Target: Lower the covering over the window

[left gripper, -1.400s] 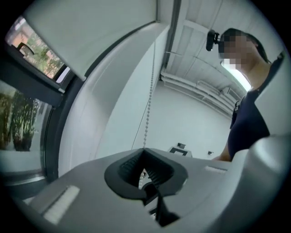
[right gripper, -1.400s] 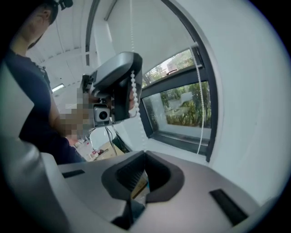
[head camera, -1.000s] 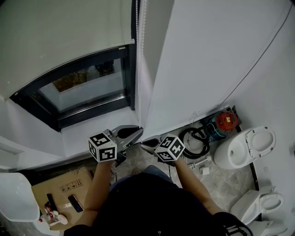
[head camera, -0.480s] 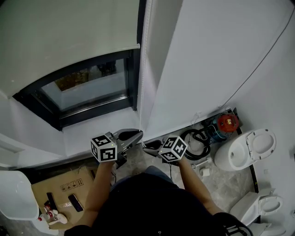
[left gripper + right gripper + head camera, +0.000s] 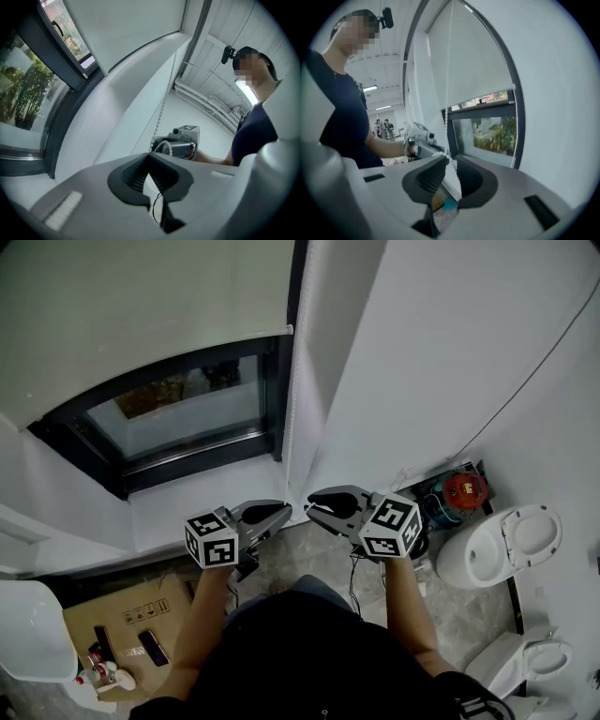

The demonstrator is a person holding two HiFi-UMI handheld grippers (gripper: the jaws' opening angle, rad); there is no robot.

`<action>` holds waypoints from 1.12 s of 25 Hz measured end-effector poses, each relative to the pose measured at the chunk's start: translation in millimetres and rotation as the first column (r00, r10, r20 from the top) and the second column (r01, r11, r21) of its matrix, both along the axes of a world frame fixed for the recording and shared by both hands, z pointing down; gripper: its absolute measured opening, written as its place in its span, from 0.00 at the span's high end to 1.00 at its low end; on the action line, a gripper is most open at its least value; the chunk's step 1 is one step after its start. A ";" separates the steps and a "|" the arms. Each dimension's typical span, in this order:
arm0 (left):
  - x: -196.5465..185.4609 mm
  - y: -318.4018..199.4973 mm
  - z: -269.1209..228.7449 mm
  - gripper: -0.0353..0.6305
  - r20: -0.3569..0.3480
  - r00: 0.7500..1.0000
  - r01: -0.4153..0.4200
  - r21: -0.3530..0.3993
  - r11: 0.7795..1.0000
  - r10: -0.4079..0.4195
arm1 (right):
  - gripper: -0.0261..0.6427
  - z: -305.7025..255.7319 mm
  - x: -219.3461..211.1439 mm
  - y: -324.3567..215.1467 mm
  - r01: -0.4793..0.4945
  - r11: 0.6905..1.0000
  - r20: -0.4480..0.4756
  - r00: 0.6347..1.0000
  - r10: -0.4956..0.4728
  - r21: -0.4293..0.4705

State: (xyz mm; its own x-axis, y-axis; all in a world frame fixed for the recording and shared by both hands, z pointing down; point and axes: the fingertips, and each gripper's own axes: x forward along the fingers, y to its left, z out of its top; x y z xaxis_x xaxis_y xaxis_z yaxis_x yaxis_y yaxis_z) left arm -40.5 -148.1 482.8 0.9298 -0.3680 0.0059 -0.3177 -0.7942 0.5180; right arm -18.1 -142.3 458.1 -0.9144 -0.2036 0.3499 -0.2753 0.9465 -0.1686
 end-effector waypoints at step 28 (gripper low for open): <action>0.7 6.6 -0.7 0.93 -0.026 1.000 0.006 -0.009 1.000 -0.007 | 0.84 -92.6 -46.3 -15.2 -0.070 0.994 0.279 0.959 0.044 0.081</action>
State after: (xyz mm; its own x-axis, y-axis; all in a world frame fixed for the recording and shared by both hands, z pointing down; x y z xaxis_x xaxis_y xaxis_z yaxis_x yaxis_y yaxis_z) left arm -39.8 -141.5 482.0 0.9273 -0.3740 -0.0152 -0.3090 -0.7877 0.5329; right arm -64.4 -157.5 365.4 -0.9588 -0.2772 0.0628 -0.2838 0.9452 -0.1611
